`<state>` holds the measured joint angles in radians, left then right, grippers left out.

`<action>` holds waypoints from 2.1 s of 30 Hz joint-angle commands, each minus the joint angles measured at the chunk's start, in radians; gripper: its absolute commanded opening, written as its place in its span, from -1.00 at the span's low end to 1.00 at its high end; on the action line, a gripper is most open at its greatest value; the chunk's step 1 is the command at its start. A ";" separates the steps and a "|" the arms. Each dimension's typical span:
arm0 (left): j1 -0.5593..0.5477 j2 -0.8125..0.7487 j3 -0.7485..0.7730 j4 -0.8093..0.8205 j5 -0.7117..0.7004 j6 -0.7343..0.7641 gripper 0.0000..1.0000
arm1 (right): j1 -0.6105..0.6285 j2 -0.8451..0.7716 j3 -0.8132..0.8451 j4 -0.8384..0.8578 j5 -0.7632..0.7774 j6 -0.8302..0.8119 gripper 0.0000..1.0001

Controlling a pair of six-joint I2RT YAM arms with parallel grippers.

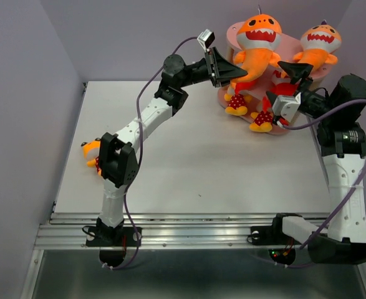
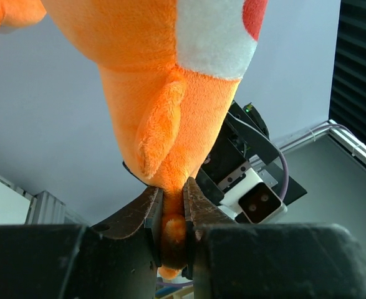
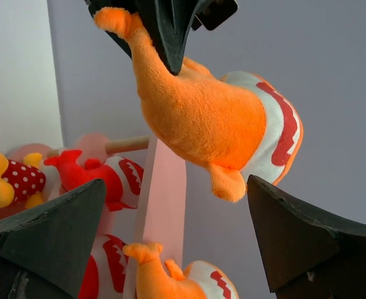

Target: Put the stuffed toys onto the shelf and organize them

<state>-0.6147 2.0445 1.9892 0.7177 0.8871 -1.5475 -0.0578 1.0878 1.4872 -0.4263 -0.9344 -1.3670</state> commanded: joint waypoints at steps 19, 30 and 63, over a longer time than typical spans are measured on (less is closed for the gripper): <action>-0.051 -0.017 0.105 0.049 0.035 -0.045 -1.00 | 0.231 0.004 -0.205 0.475 0.381 -0.218 0.81; -0.051 -0.004 0.088 0.055 0.038 -0.049 -1.00 | 0.231 -0.080 -0.317 0.616 0.310 -0.185 0.91; -0.036 -0.117 -0.114 0.206 0.015 -0.070 0.68 | 0.231 -0.017 -0.326 0.644 0.364 -0.274 -0.99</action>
<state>-0.6590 2.0556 1.9560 0.7940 0.9119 -1.6382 0.1654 1.0588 1.1488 0.1452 -0.6056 -1.6276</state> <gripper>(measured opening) 0.457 0.079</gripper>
